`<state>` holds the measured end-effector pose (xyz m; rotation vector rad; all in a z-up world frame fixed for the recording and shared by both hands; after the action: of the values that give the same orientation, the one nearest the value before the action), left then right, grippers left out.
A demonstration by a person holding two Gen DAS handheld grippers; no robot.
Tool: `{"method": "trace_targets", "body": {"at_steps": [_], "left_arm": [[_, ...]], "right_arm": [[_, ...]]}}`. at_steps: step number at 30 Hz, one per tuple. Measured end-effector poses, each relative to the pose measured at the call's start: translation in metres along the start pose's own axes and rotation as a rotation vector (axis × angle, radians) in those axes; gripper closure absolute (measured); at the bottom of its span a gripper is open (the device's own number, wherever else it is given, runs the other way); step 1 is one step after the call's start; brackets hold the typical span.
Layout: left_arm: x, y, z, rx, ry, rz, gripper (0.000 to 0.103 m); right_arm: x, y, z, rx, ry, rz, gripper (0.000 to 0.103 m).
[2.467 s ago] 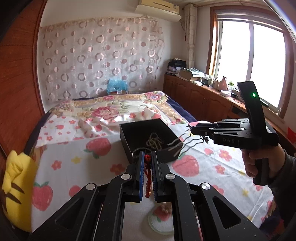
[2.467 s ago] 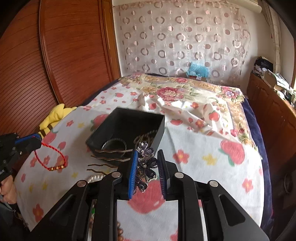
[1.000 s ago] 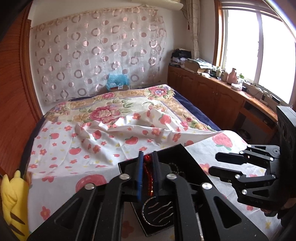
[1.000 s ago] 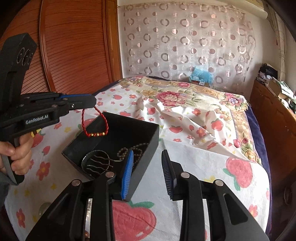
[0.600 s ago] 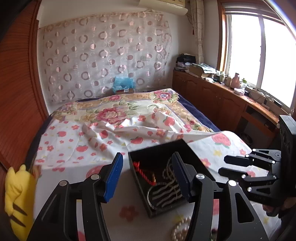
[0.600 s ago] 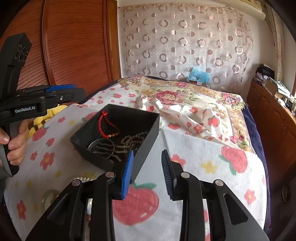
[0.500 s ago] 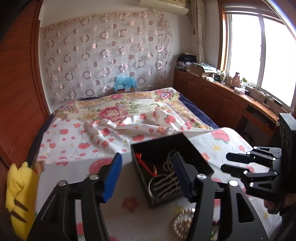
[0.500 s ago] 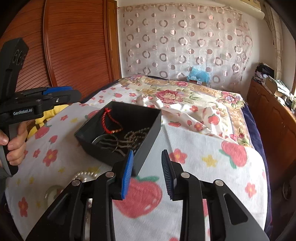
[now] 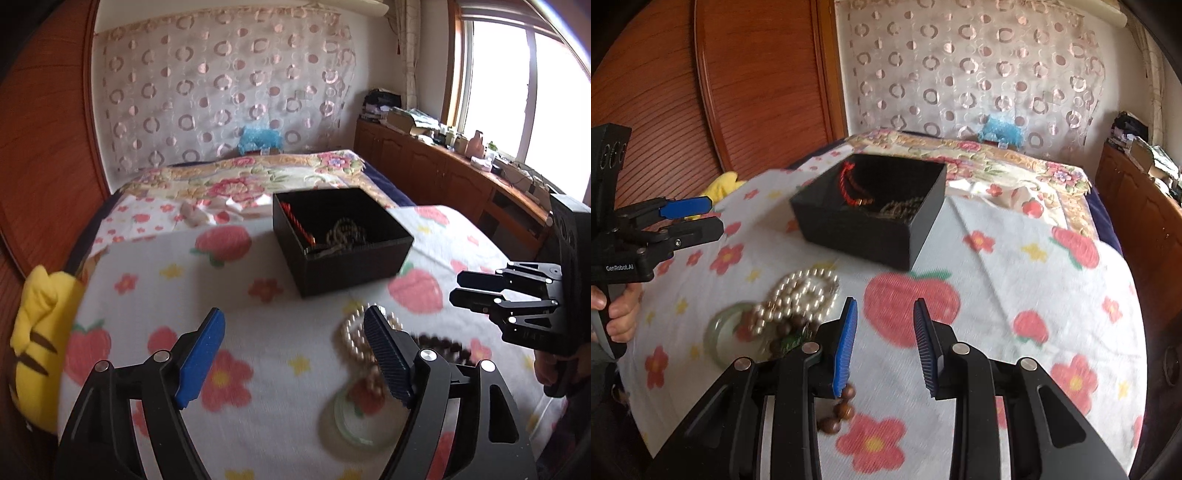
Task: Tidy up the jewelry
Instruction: 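Grasp the pearl necklace with the left gripper while the right moves over the bead bracelet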
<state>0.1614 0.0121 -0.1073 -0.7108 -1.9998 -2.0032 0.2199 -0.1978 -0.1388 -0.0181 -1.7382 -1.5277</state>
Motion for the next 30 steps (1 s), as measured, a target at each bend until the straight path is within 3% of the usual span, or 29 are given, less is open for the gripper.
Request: {"method": "trace_targets", "body": {"at_steps": [10, 24, 26, 27, 30], "left_arm": [[0.01, -0.02, -0.012, 0.01, -0.017, 0.021, 0.029], [0.015, -0.043, -0.035, 0.011, -0.053, 0.067, 0.029], [0.014, -0.044, -0.038, 0.001, -0.061, 0.076, 0.032], [0.012, -0.043, -0.04, -0.003, -0.065, 0.08, 0.04], [0.008, -0.04, -0.044, -0.028, -0.067, 0.089, 0.05]], "right_arm": [[-0.002, -0.034, 0.015, 0.026, 0.052, 0.096, 0.069], [-0.003, -0.044, 0.018, 0.099, 0.02, 0.119, 0.069], [-0.002, -0.044, 0.017, 0.099, 0.02, 0.116, 0.069], [-0.003, -0.044, 0.018, 0.097, 0.021, 0.117, 0.07], [-0.002, -0.045, 0.018, 0.092, 0.019, 0.116, 0.071]]}}
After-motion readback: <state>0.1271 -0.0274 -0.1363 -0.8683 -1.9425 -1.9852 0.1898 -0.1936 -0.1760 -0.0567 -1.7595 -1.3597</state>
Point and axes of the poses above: each gripper's, at about its wrist camera, not at the fingertips, and x roughly against the way its jaws point, z to its left, y to its top, the point moved 6 cm from there along -x, roughly the way its jaws point, and after that the axes turned 11 degrees about -z, right-handed, at the moved point
